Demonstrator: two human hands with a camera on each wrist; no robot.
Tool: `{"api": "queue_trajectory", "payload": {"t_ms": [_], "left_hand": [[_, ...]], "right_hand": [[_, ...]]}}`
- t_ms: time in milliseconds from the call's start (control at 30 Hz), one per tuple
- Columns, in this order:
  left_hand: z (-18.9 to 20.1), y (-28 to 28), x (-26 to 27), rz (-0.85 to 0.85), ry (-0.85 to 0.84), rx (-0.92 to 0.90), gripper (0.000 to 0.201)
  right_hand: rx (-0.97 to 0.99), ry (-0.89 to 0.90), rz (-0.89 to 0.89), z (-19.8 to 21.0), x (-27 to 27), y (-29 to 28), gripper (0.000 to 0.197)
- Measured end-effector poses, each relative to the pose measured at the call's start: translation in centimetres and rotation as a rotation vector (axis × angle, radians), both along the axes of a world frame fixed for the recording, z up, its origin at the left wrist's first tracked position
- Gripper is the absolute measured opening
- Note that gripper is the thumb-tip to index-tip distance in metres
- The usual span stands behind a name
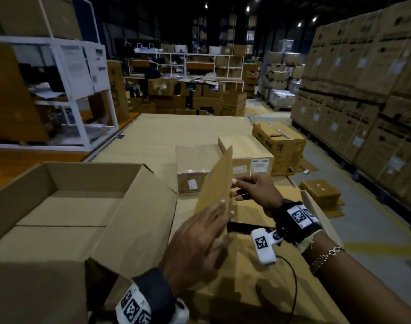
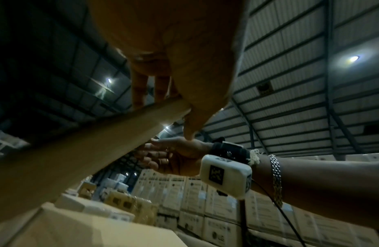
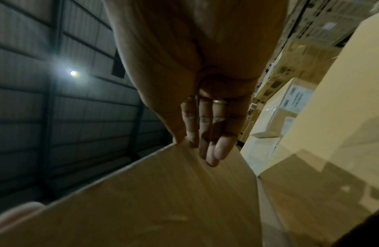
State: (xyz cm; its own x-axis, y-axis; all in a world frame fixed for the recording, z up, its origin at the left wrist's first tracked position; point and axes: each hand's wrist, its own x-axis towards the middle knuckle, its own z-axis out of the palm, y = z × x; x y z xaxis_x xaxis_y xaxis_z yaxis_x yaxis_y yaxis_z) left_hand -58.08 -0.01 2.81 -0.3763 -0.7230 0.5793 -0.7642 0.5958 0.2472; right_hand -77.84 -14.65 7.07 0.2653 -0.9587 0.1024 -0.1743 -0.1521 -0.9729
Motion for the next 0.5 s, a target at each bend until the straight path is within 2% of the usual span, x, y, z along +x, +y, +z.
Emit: {"api": "queue_trajectory", "payload": {"t_ms": [100,233,333,433,500], "left_hand": [[0.5,0.4,2.7,0.119,0.089,-0.175,0.055],[-0.1,0.8,6.0,0.337,0.062,-0.362,0.028],[-1.4,1.4,7.8,0.565,0.03,-0.267,0.014],[-3.6,1.9,9.1,0.675,0.054,-0.06,0.019],[-5.1,1.9,10.1,0.724,0.048,0.009,0.025]], "right_hand": [[-0.044,-0.05,0.073,-0.3,3.7,-1.3,0.025],[-0.043,-0.014,0.196,-2.1,8.4,-2.5,0.029],[-0.08,0.099,0.29,-4.2,10.5,-3.5,0.03],[-0.099,0.227,0.362,-6.1,11.0,-4.6,0.036],[-0.139,0.364,0.402,-7.1,11.0,-5.4,0.038]]}}
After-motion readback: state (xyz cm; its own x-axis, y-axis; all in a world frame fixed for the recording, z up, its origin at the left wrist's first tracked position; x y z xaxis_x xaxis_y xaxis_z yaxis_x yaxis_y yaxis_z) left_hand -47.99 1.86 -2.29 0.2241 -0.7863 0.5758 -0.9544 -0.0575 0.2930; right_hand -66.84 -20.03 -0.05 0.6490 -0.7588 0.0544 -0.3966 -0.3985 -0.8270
